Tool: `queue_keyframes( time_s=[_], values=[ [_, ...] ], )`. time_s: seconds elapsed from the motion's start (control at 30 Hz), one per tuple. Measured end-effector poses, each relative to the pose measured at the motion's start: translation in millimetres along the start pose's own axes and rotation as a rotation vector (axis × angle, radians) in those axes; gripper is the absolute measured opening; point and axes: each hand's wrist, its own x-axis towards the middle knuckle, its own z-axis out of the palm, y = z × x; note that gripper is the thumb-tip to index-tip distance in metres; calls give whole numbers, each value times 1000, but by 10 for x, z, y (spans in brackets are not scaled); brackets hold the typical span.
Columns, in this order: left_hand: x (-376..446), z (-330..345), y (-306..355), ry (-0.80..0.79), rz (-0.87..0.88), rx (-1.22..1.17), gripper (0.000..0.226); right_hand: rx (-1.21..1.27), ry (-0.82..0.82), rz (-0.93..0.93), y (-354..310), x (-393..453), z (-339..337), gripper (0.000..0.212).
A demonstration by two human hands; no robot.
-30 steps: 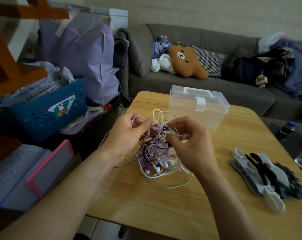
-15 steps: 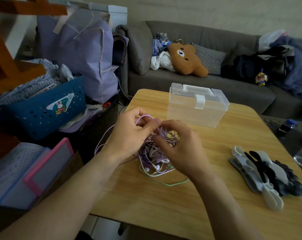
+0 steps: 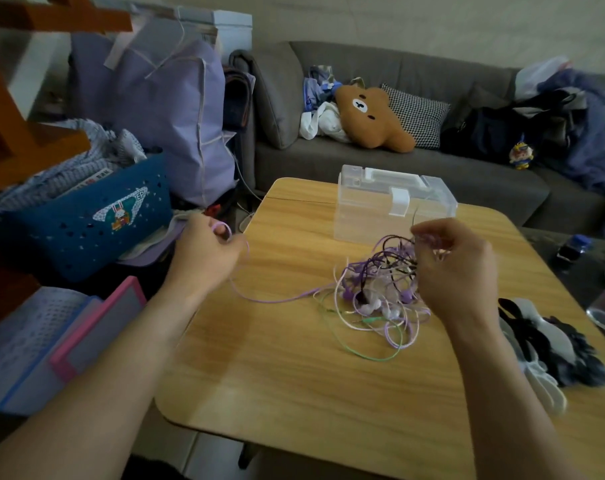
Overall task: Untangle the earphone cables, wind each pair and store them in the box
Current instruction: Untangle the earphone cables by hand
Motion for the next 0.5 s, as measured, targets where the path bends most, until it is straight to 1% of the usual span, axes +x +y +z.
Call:
queue_keyframes(
  time_s=[0.03,0.07,0.1,0.17,0.2,0.23,0.27,0.3,0.33,0.37,0.4,0.43,0.47,0.5],
  values=[
    [-25,31,-9,-79,8,69,28,-52,-67,43,23,-6,16,25],
    [-70,57,11,-141,13,151,31,-100,-93,71,32,-31,35,28],
    [-122,82,39,-187,28,259,33,-117,-57,56,11,-64,53,30],
    [-210,125,99,-252,94,419,28,-43,111,-91,-93,-135,64,27],
    [-250,148,136,-270,131,444,21,15,150,-179,-154,-164,73,23],
    [-282,170,162,-273,166,449,16,73,115,-242,-206,-186,86,20],
    [-323,187,198,-258,198,453,16,102,18,-267,-239,-212,122,17],
    [-348,205,223,-218,244,470,21,92,-123,-259,-220,-241,189,18],
    [-370,220,253,-165,292,503,23,31,-267,-238,-167,-274,267,23],
    [-384,239,273,-105,337,523,22,-86,-390,-230,-85,-310,360,32],
    [-416,250,307,-59,371,500,18,-225,-479,-231,3,-348,448,39],
    [-435,268,315,-29,413,418,11,-331,-531,-223,65,-375,514,40],
    [-460,292,328,-20,459,288,9,-385,-555,-202,98,-384,544,37],
    [-489,317,342,-36,502,160,13,-397,-560,-187,107,-372,540,31]
  ],
)
